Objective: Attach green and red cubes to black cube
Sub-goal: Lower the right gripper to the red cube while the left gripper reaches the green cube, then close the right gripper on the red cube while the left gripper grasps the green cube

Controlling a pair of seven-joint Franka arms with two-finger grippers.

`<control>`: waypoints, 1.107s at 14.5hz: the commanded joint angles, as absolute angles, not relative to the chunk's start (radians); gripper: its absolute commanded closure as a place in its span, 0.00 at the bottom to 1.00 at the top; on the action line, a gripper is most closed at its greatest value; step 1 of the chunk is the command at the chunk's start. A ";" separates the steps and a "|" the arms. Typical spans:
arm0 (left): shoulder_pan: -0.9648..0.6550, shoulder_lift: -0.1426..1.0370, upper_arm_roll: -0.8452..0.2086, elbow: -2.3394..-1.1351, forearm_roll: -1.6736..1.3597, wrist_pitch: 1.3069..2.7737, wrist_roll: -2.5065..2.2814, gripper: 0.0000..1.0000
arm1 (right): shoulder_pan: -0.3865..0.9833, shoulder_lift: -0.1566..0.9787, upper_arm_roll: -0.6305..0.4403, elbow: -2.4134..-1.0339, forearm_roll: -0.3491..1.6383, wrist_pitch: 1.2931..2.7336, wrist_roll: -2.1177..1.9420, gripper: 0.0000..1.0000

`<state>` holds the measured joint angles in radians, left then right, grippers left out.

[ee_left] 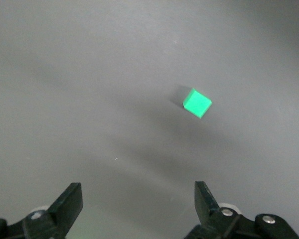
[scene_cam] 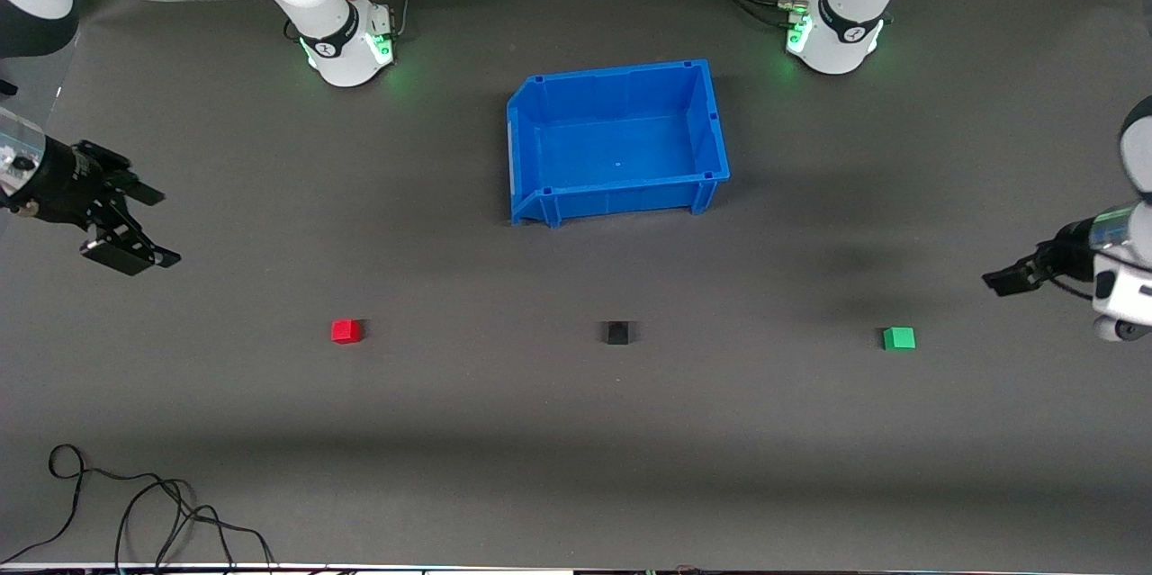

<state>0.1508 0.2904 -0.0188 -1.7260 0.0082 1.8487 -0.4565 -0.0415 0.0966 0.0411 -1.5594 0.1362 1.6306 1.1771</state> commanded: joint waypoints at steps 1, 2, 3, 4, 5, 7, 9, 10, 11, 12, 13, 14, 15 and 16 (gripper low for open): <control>0.152 0.345 -0.023 -1.741 -0.038 1.931 -0.698 0.00 | -0.046 0.159 0.029 -1.532 0.186 1.629 1.285 0.00; 0.152 0.372 -0.023 -1.733 -0.088 1.969 -0.797 0.00 | -0.048 0.173 0.029 -1.535 0.189 1.640 1.308 0.00; 0.152 0.400 -0.023 -1.723 -0.115 1.995 -0.871 0.00 | -0.051 0.193 0.026 -1.546 0.195 1.663 1.312 0.00; 0.150 0.420 -0.023 -1.707 -0.120 2.002 -0.917 0.00 | -0.051 0.201 0.011 -1.577 0.234 1.698 1.310 0.00; 0.149 0.458 -0.023 -1.686 -0.124 2.008 -0.961 0.00 | -0.049 0.204 -0.012 -1.619 0.276 1.754 1.310 0.00; 0.146 0.524 -0.025 -1.655 -0.129 2.046 -1.095 0.02 | -0.048 0.207 -0.029 -1.719 0.333 1.868 1.307 0.00; 0.129 0.589 -0.025 -1.660 -0.120 2.168 -1.237 0.02 | -0.046 0.227 -0.029 -1.801 0.383 1.986 1.284 0.00; 0.114 0.612 -0.025 -1.661 -0.114 2.216 -1.268 0.02 | -0.046 0.241 -0.029 -1.842 0.408 2.049 1.266 0.00; 0.112 0.633 -0.025 -1.661 -0.114 2.242 -1.270 0.02 | -0.041 0.251 -0.029 -1.882 0.435 2.104 1.231 0.00; 0.112 0.641 -0.025 -1.661 -0.114 2.252 -1.275 0.03 | -0.038 0.270 -0.029 -1.919 0.478 2.161 1.191 0.00; 0.117 0.652 -0.025 -1.661 -0.115 2.253 -1.276 0.06 | -0.038 0.291 -0.029 -1.948 0.526 2.207 1.143 0.00; 0.117 0.660 -0.025 -1.663 -0.114 2.253 -1.276 0.06 | -0.037 0.317 -0.029 -1.968 0.569 2.232 1.102 0.00; 0.112 0.669 -0.025 -1.663 -0.117 2.252 -1.278 0.06 | -0.035 0.346 -0.029 -1.974 0.598 2.246 1.071 0.00; 0.112 0.669 -0.025 -1.664 -0.115 2.247 -1.291 0.06 | -0.037 0.374 -0.029 -1.976 0.612 2.253 1.052 0.00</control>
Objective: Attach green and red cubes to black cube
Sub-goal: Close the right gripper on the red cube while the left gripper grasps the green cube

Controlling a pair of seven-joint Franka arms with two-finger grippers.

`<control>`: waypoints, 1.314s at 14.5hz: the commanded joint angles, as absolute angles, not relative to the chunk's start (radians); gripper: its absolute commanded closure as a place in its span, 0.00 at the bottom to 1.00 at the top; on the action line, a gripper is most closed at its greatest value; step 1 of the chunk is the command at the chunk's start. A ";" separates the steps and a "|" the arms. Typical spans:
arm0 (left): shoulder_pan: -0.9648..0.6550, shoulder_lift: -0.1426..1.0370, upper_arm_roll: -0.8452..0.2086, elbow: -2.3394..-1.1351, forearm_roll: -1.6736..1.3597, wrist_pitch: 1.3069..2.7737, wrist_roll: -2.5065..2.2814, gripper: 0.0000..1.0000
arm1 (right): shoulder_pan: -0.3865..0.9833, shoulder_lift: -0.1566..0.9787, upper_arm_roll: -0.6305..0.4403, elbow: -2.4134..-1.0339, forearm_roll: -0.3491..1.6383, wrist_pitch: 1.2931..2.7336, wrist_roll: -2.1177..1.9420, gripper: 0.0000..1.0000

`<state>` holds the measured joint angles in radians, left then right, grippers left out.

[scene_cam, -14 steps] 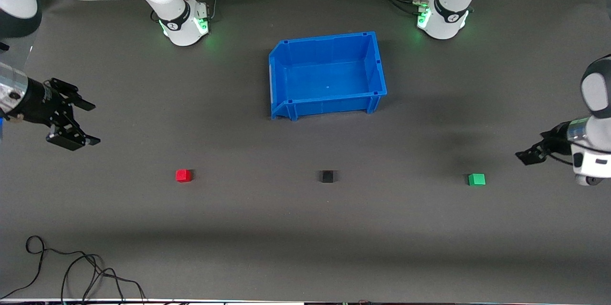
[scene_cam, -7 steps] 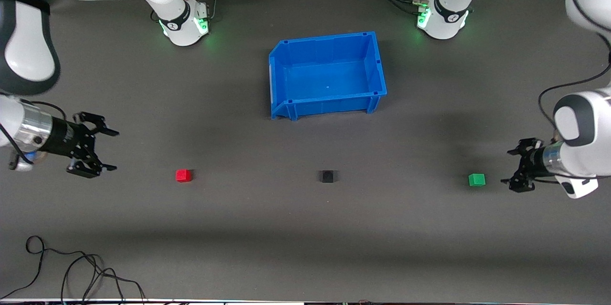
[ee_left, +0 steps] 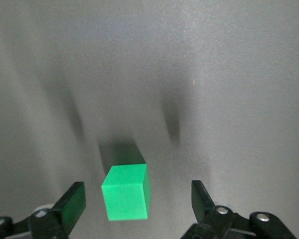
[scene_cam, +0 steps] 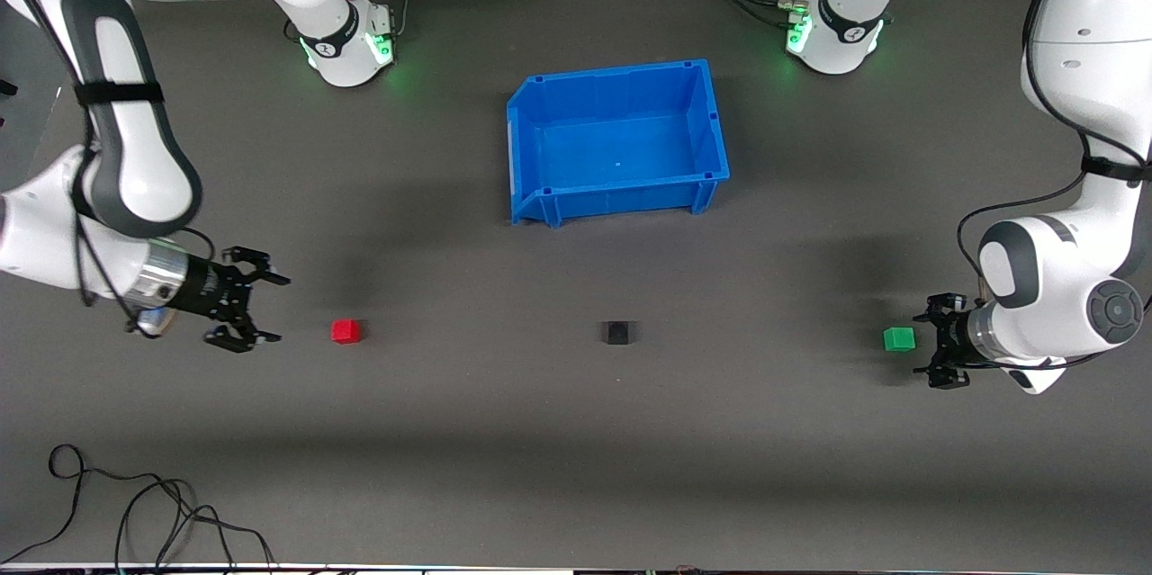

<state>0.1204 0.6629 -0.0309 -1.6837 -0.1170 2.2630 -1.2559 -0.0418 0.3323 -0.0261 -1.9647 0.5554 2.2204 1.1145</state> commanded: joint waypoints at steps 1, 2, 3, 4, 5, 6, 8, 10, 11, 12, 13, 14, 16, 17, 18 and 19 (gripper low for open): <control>0.110 0.669 -0.025 -1.666 -0.115 2.240 -1.305 0.08 | -0.038 0.399 -0.029 -1.976 0.624 2.263 1.034 0.00; 0.110 0.669 -0.025 -1.677 -0.114 2.241 -1.311 0.12 | -0.038 0.422 -0.029 -1.976 0.644 2.279 1.022 0.00; 0.109 0.664 -0.025 -1.695 -0.114 2.256 -1.315 0.14 | -0.038 0.445 -0.029 -1.976 0.664 2.292 1.006 0.00; 0.110 0.666 -0.025 -1.695 -0.115 2.261 -1.316 0.18 | -0.037 0.468 -0.029 -1.976 0.684 2.302 0.984 0.00; 0.110 0.667 -0.025 -1.695 -0.114 2.267 -1.316 0.20 | -0.037 0.488 -0.029 -1.976 0.702 2.310 0.964 0.00; 0.110 0.667 -0.025 -1.695 -0.114 2.267 -1.315 0.20 | -0.037 0.506 -0.029 -1.974 0.718 2.312 0.936 0.00; 0.100 0.672 -0.026 -1.695 -0.118 2.287 -1.316 0.25 | -0.037 0.540 -0.029 -1.971 0.761 2.321 0.898 0.00; 0.098 0.676 -0.026 -1.697 -0.120 2.305 -1.316 0.39 | -0.035 0.561 -0.028 -1.965 0.767 2.350 0.896 0.00; 0.100 0.675 -0.026 -1.692 -0.124 2.306 -1.316 0.52 | -0.035 0.568 -0.028 -1.960 0.767 2.356 0.893 0.00; 0.101 0.673 -0.026 -1.689 -0.126 2.299 -1.316 0.73 | -0.037 0.575 -0.028 -1.959 0.769 2.358 0.882 0.00; 0.100 0.673 -0.026 -1.684 -0.126 2.299 -1.316 0.75 | -0.035 0.589 -0.028 -1.941 0.773 2.358 0.882 0.00; 0.098 0.676 -0.026 -1.684 -0.124 2.306 -1.315 0.76 | -0.037 0.597 -0.028 -1.933 0.773 2.356 0.881 0.00; 0.097 0.681 -0.026 -1.674 -0.121 2.307 -1.315 0.78 | -0.037 0.597 -0.025 -1.921 0.775 2.355 0.882 0.00; 0.097 0.678 -0.026 -1.669 -0.121 2.298 -1.315 0.80 | -0.037 0.595 -0.025 -1.918 0.775 2.355 0.885 0.00; 0.095 0.672 -0.026 -1.651 -0.123 2.289 -1.319 0.85 | -0.035 0.595 -0.023 -1.911 0.775 2.355 0.890 0.00; 0.095 0.666 -0.028 -1.626 -0.126 2.275 -1.333 0.86 | -0.035 0.595 -0.023 -1.905 0.775 2.353 0.896 0.00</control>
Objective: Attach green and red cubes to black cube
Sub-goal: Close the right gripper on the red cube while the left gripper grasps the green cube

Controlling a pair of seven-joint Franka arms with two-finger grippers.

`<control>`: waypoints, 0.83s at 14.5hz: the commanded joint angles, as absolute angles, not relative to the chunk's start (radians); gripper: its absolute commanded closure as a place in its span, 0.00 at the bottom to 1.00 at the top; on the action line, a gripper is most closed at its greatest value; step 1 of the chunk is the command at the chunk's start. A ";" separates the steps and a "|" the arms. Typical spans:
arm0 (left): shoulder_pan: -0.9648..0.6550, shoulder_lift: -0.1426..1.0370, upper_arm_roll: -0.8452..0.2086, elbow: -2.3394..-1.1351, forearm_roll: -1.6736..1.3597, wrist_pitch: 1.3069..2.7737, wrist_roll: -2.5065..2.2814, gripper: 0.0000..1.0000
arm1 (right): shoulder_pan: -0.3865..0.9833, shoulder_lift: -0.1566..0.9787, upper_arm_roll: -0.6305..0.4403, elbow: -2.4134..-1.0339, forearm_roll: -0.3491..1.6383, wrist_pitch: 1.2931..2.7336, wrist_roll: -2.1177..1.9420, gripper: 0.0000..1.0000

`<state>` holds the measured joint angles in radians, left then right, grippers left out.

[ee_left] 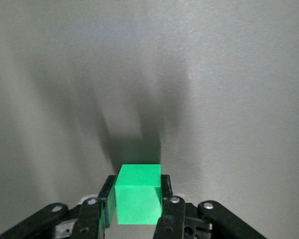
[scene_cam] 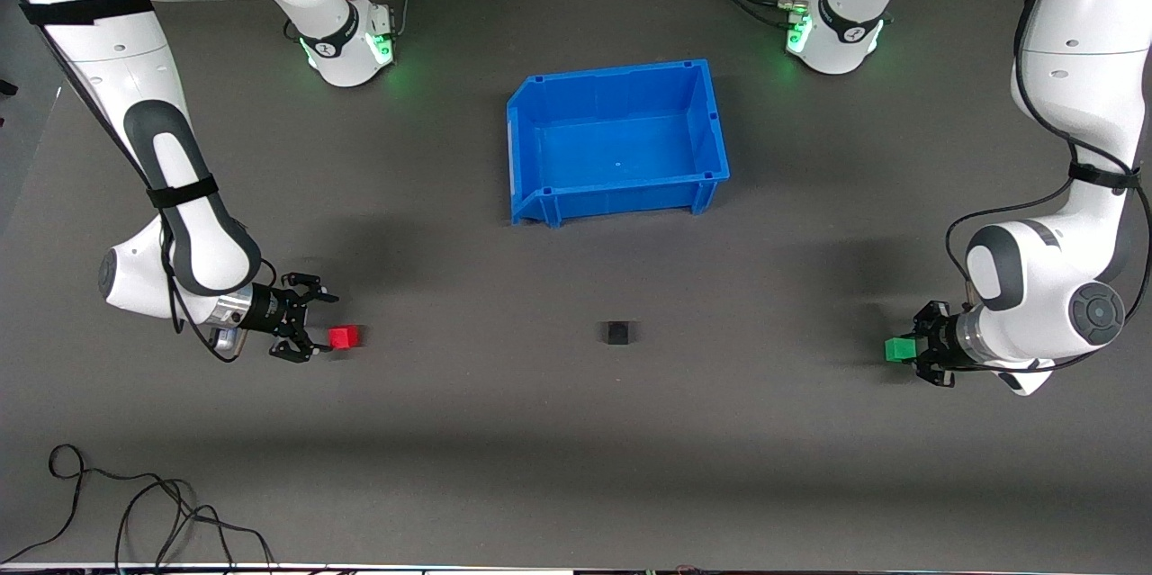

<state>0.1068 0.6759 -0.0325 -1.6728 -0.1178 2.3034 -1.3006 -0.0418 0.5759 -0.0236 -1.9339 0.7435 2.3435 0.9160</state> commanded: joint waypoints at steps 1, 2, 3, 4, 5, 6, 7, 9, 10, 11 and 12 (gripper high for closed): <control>0.091 0.664 -0.029 -1.594 -0.126 2.241 -1.376 0.86 | -0.034 0.595 -0.021 -1.896 0.775 2.353 0.900 0.00; 0.071 0.667 -0.029 -1.544 -0.126 2.199 -1.434 0.89 | -0.026 0.595 -0.021 -1.894 0.775 2.353 0.902 0.00; 0.052 0.675 -0.029 -1.507 -0.120 2.171 -1.484 0.90 | -0.026 0.597 -0.020 -1.890 0.775 2.353 0.902 0.00; 0.040 0.675 -0.029 -1.490 -0.114 2.157 -1.512 0.90 | -0.025 0.600 -0.020 -1.890 0.776 2.353 0.902 0.00; 0.020 0.673 -0.029 -1.483 -0.118 2.154 -1.520 0.89 | -0.025 0.601 -0.020 -1.890 0.778 2.353 0.902 0.00; -0.001 0.673 -0.029 -1.477 -0.124 2.152 -1.526 0.89 | -0.025 0.603 -0.020 -1.890 0.787 2.355 0.900 0.03; -0.018 0.675 -0.029 -1.468 -0.126 2.154 -1.546 0.89 | -0.025 0.604 -0.018 -1.890 0.793 2.355 0.899 0.11; -0.057 0.683 -0.029 -1.453 -0.129 2.154 -1.604 0.89 | -0.025 0.609 -0.015 -1.890 0.796 2.353 0.900 0.25; -0.070 0.683 -0.031 -1.453 -0.132 2.157 -1.643 0.87 | -0.025 0.609 -0.015 -1.888 0.796 2.353 0.900 0.42; -0.075 0.689 -0.034 -1.453 -0.136 2.154 -1.679 0.87 | -0.025 0.611 -0.015 -1.888 0.798 2.352 0.900 0.56; -0.081 0.689 -0.050 -1.453 -0.162 2.152 -1.692 0.87 | -0.025 0.609 -0.015 -1.888 0.816 2.350 0.899 0.57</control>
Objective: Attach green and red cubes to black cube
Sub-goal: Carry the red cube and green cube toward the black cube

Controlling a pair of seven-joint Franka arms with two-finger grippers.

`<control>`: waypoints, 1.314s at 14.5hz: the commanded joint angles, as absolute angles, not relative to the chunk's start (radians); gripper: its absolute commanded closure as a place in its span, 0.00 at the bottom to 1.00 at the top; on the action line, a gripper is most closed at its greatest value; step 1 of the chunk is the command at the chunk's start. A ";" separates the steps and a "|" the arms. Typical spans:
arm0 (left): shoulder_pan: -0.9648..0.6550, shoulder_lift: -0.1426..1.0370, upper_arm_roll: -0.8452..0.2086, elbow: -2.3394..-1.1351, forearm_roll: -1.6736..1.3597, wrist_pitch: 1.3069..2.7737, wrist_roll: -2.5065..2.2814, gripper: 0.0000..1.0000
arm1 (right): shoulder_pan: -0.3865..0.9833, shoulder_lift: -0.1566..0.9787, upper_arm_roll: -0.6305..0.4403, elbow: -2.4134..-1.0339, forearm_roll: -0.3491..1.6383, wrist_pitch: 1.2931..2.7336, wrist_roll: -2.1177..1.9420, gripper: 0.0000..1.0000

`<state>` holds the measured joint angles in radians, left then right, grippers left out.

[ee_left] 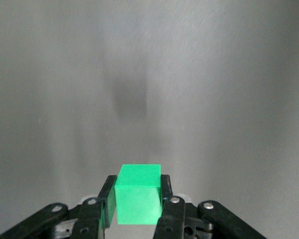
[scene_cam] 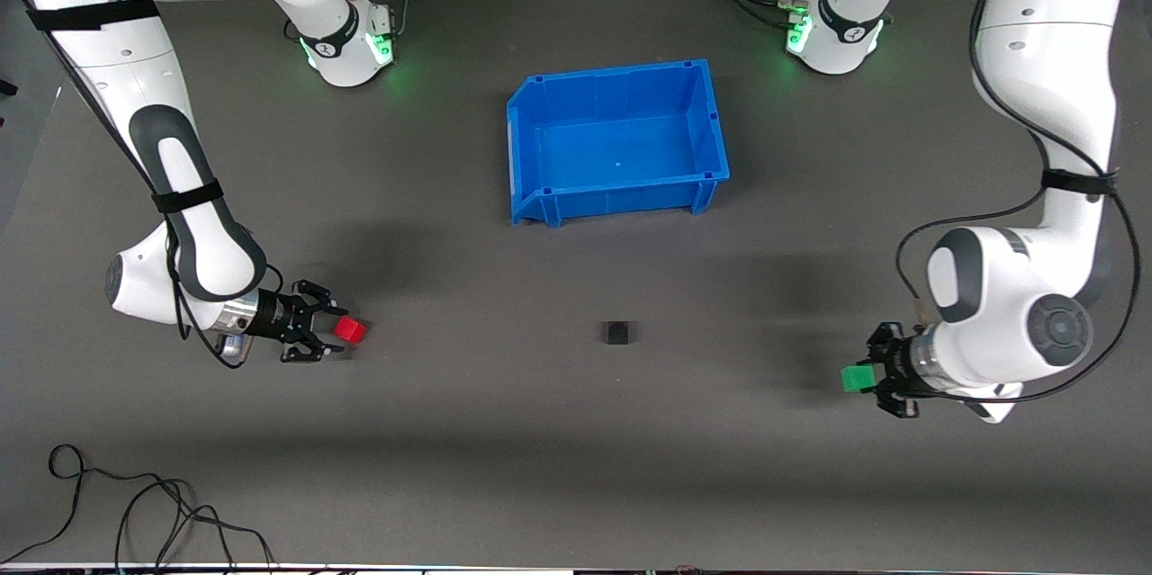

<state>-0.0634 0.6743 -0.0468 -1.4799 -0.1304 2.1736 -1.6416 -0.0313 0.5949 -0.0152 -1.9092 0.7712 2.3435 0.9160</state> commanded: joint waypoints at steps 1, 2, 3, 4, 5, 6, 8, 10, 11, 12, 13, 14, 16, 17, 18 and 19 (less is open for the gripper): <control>-0.083 0.693 -0.067 -1.451 -0.196 2.154 -1.698 0.87 | -0.018 0.611 -0.015 -1.888 0.831 2.350 0.897 0.59; -0.095 0.701 -0.080 -1.451 -0.208 2.154 -1.719 0.87 | -0.008 0.609 -0.015 -1.887 0.833 2.350 0.899 0.63; -0.135 0.709 -0.083 -1.451 -0.206 2.155 -1.753 0.87 | -0.008 0.609 -0.015 -1.885 0.833 2.350 0.902 0.67; -0.159 0.712 -0.081 -1.451 -0.209 2.155 -1.787 0.87 | -0.003 0.607 -0.015 -1.878 0.833 2.347 0.907 0.67; -0.166 0.712 -0.081 -1.450 -0.206 2.155 -1.813 0.87 | 0.006 0.604 -0.015 -1.870 0.833 2.345 0.916 0.67; -0.172 0.709 -0.081 -1.448 -0.206 2.154 -1.824 0.87 | 0.021 0.598 -0.015 -1.862 0.833 2.345 0.931 0.67; -0.181 0.701 -0.083 -1.448 -0.212 2.151 -1.838 0.88 | 0.057 0.592 -0.015 -1.842 0.833 2.345 0.962 0.67; -0.207 0.710 -0.086 -1.440 -0.213 2.152 -1.894 0.90 | 0.124 0.592 -0.015 -1.807 0.833 2.345 1.018 0.67; -0.247 0.722 -0.086 -1.442 -0.218 2.155 -1.907 0.92 | 0.153 0.600 -0.017 -1.783 0.833 2.348 1.058 0.67; -0.267 0.726 -0.084 -1.443 -0.221 2.157 -1.916 0.92 | 0.178 0.607 -0.015 -1.758 0.833 2.349 1.089 0.67; -0.273 0.729 -0.086 -1.445 -0.221 2.164 -1.949 0.92 | 0.213 0.614 -0.017 -1.737 0.834 2.352 1.118 0.67; -0.299 0.742 -0.084 -1.447 -0.207 2.178 -1.998 0.91 | 0.244 0.627 -0.015 -1.711 0.834 2.355 1.158 0.67; -0.360 0.775 -0.081 -1.440 -0.215 2.184 -2.020 0.91 | 0.302 0.652 -0.017 -1.654 0.833 2.356 1.227 0.66; -0.362 0.775 -0.083 -1.440 -0.221 2.201 -2.022 0.91 | 0.328 0.669 -0.017 -1.625 0.833 2.365 1.256 0.66; -0.365 0.775 -0.083 -1.442 -0.222 2.221 -2.029 0.91 | 0.360 0.690 -0.017 -1.596 0.833 2.385 1.296 0.66; -0.371 0.784 -0.083 -1.442 -0.219 2.242 -2.042 0.91 | 0.392 0.709 -0.017 -1.566 0.833 2.408 1.330 0.66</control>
<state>-0.3582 0.7687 -0.0999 -1.4667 -0.2117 2.2244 -2.0151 0.3355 0.6422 -0.0044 -1.6587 0.8112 2.3750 1.2635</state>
